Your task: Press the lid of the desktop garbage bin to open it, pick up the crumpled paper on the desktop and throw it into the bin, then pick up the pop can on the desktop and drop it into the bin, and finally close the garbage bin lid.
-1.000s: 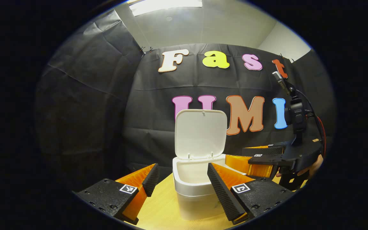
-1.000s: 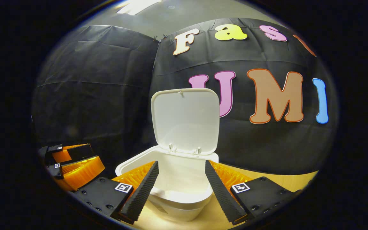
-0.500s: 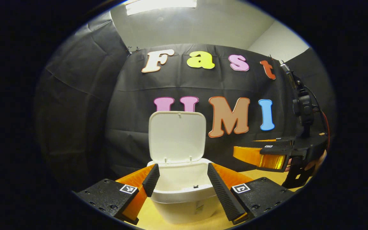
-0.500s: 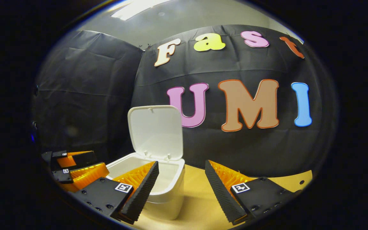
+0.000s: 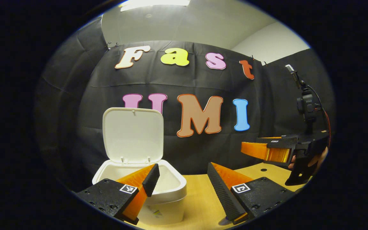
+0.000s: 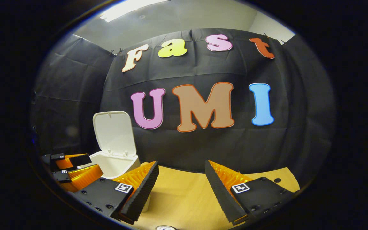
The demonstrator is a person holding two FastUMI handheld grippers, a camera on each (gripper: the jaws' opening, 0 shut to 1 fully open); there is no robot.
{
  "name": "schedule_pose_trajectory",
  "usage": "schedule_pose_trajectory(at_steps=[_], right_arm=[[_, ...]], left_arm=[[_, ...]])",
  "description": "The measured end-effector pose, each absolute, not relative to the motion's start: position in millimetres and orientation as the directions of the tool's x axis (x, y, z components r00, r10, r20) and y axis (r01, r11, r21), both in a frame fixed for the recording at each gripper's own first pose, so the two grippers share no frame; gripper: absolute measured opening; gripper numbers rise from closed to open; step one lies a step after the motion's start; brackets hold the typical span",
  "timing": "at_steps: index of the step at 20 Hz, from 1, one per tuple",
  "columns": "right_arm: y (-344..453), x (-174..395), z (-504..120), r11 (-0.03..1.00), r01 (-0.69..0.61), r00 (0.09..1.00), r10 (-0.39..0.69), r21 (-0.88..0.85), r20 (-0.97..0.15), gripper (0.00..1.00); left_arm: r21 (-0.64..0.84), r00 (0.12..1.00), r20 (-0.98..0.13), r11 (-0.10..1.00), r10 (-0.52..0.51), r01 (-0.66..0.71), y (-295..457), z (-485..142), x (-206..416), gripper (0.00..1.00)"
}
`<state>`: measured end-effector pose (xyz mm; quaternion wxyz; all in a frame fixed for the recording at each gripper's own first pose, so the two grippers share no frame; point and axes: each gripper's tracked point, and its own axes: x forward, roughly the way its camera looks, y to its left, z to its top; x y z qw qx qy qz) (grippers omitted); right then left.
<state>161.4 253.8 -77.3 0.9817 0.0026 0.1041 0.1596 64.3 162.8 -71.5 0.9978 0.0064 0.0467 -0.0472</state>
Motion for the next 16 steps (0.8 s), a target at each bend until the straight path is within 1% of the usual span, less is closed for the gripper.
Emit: schedule_pose_trajectory(at_steps=[1,2,3,4,7,8,9,10,11,16], right_arm=[[241.7,160.5,-76.1,0.955,-0.294,0.934,0.294,0.034,-0.204,0.96],[230.8,158.8,-76.3,0.961,-0.275,0.940,0.276,0.031,-0.202,1.00],[219.1,157.2,-76.6,0.966,-0.258,0.945,0.257,0.024,-0.204,1.00],[208.7,155.0,-77.5,0.970,-0.241,0.950,0.240,0.020,-0.203,0.96],[177.7,149.8,-77.0,0.982,-0.190,0.960,0.189,0.013,-0.205,0.96],[169.3,147.7,-78.8,0.984,-0.176,0.962,0.175,0.013,-0.208,0.92],[161.0,145.8,-79.1,0.987,-0.162,0.964,0.161,0.013,-0.211,0.96],[152.6,142.0,-80.8,0.989,-0.149,0.965,0.148,0.012,-0.214,0.92],[145.0,139.5,-81.4,0.991,-0.137,0.967,0.136,0.011,-0.217,0.96],[120.7,126.8,-88.1,0.995,-0.094,0.968,0.094,0.012,-0.232,0.96]], left_arm=[[0.003,0.989,-0.097,0.994,-0.112,0.113,153.1,-73.4,66.3,0.93],[-0.003,0.986,-0.101,0.992,-0.129,0.129,144.0,-75.4,67.5,0.92],[-0.010,0.983,-0.106,0.989,-0.149,0.148,133.3,-77.7,69.6,0.92],[-0.020,0.979,-0.112,0.985,-0.170,0.169,122.7,-80.7,70.4,0.92],[-0.057,0.963,-0.143,0.974,-0.227,0.221,93.3,-92.7,72.9,0.92],[-0.069,0.956,-0.161,0.969,-0.244,0.236,84.2,-99.0,73.0,0.92],[-0.081,0.949,-0.181,0.966,-0.258,0.247,76.7,-106.5,73.2,0.92],[-0.096,0.940,-0.204,0.961,-0.274,0.259,69.7,-113.7,72.5,0.92],[-0.114,0.929,-0.231,0.956,-0.289,0.270,62.6,-123.6,71.0,0.92],[-0.182,0.865,-0.374,0.941,-0.334,0.285,40.3,-180.4,56.9,0.92]])
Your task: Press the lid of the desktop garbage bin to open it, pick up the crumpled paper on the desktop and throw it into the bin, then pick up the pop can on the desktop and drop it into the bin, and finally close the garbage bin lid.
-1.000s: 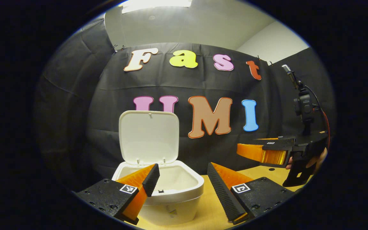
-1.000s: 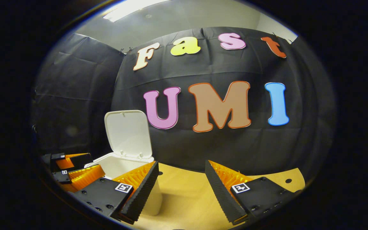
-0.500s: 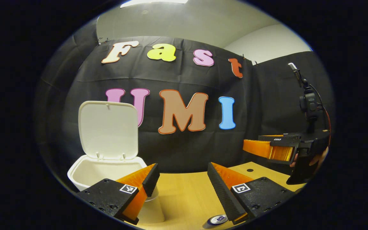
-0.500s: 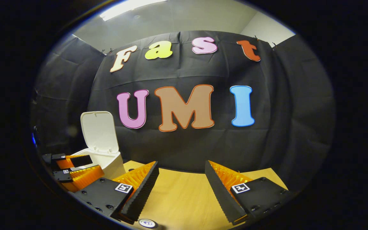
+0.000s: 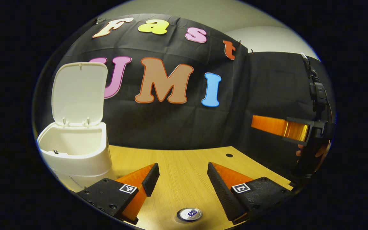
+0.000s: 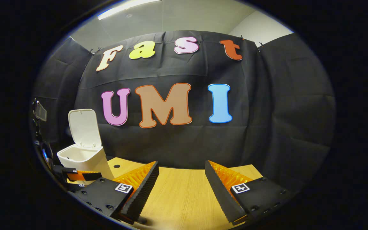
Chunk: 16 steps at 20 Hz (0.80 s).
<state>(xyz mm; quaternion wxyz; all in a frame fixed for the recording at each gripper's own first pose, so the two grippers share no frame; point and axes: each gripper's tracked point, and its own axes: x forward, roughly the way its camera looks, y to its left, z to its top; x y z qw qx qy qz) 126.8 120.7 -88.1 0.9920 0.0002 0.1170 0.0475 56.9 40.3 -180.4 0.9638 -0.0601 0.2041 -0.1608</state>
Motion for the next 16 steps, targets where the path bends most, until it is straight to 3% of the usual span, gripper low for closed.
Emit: schedule_pose_trajectory(at_steps=[5,15,16], right_arm=[[100.3,122.5,-95.6,0.997,-0.073,0.963,0.070,0.001,-0.262,0.96],[79.8,112.6,-105.5,0.999,-0.035,0.955,0.029,-0.014,-0.295,0.96],[77.6,111.1,-107.3,0.999,-0.031,0.953,0.025,-0.017,-0.301,0.92]], left_arm=[[-0.206,0.788,-0.506,0.936,-0.350,0.284,30.4,-233.5,38.9,0.94],[-0.221,0.663,-0.652,0.929,-0.367,0.296,18.4,-306.9,7.5,0.94],[-0.220,0.649,-0.667,0.929,-0.366,0.297,18.1,-315.1,1.1,0.94]])
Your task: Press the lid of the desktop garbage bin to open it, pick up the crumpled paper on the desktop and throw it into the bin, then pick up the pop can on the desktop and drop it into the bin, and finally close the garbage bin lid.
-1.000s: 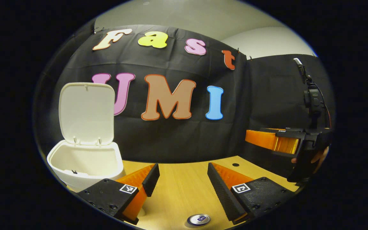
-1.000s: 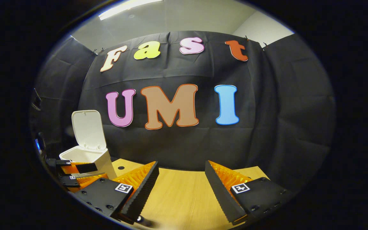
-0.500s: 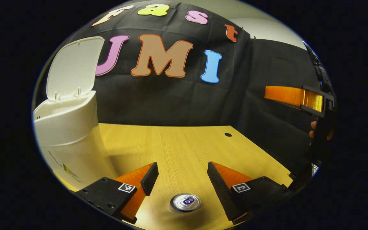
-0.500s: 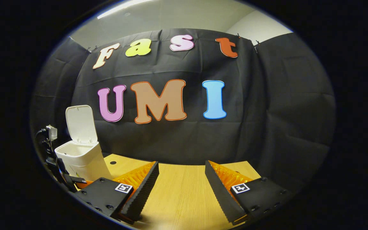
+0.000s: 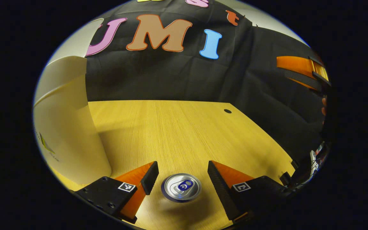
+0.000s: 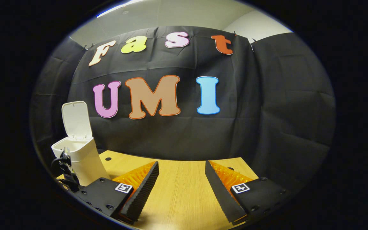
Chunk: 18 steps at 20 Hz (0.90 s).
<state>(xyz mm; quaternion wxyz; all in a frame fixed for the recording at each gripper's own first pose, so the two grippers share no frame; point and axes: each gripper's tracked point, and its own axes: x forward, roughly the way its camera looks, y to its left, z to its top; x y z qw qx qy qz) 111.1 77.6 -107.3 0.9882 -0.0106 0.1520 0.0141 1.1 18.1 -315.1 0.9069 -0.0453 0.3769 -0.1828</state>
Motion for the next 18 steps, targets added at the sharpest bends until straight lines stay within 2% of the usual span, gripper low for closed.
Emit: schedule_pose_trajectory(at_steps=[1,6,8,9,11,13,14,16,17,18], right_arm=[[76.1,110.7,-107.9,0.999,-0.027,0.952,0.021,-0.018,-0.305,0.96],[72.4,106.8,-111.2,0.999,-0.018,0.948,0.008,-0.029,-0.317,0.96],[71.3,106.2,-112.3,0.999,-0.018,0.947,0.005,-0.037,-0.320,0.96],[71.9,106.0,-112.1,0.999,-0.018,0.947,0.005,-0.038,-0.321,0.96],[72.7,105.7,-111.2,0.999,-0.022,0.947,0.008,-0.040,-0.321,0.96],[75.2,105.2,-110.3,0.999,-0.025,0.948,0.010,-0.043,-0.318,0.96],[75.4,105.2,-110.6,0.999,-0.028,0.948,0.013,-0.043,-0.317,1.00],[77.0,105.2,-109.5,0.998,-0.032,0.949,0.017,-0.045,-0.314,1.00],[77.6,105.6,-109.0,0.998,-0.034,0.949,0.019,-0.044,-0.313,0.96],[77.7,105.0,-108.7,0.998,-0.035,0.950,0.020,-0.043,-0.312,1.00]], left_arm=[[-0.218,0.636,-0.681,0.929,-0.364,0.298,17.7,-322.9,-3.0,0.94],[-0.210,0.567,-0.739,0.924,-0.364,0.320,15.2,-357.4,-20.8,0.95],[-0.197,0.558,-0.747,0.921,-0.362,0.335,18.0,-365.2,-22.0,0.91],[-0.197,0.566,-0.735,0.917,-0.372,0.347,18.9,-363.7,-18.9,0.83],[-0.193,0.572,-0.733,0.919,-0.369,0.345,19.3,-365.6,-17.6,0.79],[-0.196,0.587,-0.722,0.922,-0.367,0.335,20.3,-363.1,-13.0,0.78],[-0.196,0.599,-0.711,0.922,-0.368,0.334,21.4,-356.5,-13.3,0.78],[-0.197,0.633,-0.677,0.921,-0.375,0.336,19.1,-339.0,-4.3,0.78],[-0.203,0.649,-0.657,0.920,-0.383,0.336,17.9,-326.3,0.8,0.78],[-0.206,0.670,-0.633,0.919,-0.387,0.335,18.6,-313.7,9.6,0.78]])
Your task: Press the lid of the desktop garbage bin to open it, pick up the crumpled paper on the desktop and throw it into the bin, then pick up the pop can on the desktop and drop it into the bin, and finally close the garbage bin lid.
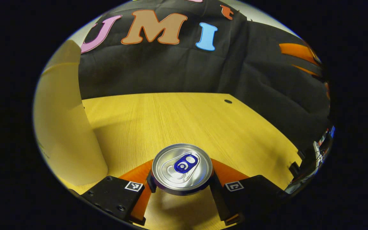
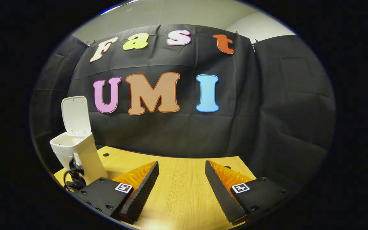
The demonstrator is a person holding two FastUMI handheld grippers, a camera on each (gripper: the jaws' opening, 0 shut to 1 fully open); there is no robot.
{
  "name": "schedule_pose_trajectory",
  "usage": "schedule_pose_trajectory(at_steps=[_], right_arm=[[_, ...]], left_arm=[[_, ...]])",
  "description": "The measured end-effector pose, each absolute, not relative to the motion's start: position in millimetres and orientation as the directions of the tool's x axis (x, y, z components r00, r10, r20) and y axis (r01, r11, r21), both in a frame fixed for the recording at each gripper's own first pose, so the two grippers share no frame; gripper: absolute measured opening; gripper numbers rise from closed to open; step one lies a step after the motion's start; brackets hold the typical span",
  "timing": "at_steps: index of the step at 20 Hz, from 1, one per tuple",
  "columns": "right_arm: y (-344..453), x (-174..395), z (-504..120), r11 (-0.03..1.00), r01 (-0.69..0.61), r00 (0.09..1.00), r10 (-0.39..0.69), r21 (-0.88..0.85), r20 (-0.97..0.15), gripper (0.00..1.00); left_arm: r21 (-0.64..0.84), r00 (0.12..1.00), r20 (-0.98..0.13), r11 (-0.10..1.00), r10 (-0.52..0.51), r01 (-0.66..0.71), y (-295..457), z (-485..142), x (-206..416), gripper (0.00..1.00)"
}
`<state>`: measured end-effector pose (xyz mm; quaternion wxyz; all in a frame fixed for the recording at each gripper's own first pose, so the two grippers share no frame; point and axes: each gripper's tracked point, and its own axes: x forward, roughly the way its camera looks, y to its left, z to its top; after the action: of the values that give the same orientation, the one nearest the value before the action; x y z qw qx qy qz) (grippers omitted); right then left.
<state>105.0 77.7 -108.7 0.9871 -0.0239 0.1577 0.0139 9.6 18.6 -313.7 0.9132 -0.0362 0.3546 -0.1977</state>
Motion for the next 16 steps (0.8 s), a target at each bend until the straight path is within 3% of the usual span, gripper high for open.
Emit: schedule_pose_trajectory(at_steps=[1,2,10,12,16], right_arm=[[78.0,105.3,-107.3,0.999,-0.036,0.950,0.022,-0.041,-0.310,0.96],[79.1,105.4,-107.4,0.999,-0.038,0.951,0.024,-0.039,-0.307,1.00],[87.9,106.9,-101.6,0.998,-0.063,0.956,0.051,-0.031,-0.288,0.96],[88.6,107.7,-99.3,0.997,-0.069,0.958,0.058,-0.030,-0.282,1.00],[91.6,110.0,-99.1,0.996,-0.080,0.958,0.070,-0.026,-0.277,0.96]], left_arm=[[-0.209,0.693,-0.604,0.918,-0.393,0.338,19.2,-296.8,20.3,0.78],[-0.207,0.720,-0.570,0.917,-0.396,0.341,18.4,-277.6,32.0,0.78],[-0.156,0.863,-0.290,0.910,-0.413,0.383,19.1,-139.9,81.9,0.76],[-0.120,0.890,-0.237,0.921,-0.390,0.372,27.5,-114.1,91.2,0.76],[-0.045,0.951,-0.123,0.959,-0.285,0.281,63.0,-69.0,112.2,0.76]])
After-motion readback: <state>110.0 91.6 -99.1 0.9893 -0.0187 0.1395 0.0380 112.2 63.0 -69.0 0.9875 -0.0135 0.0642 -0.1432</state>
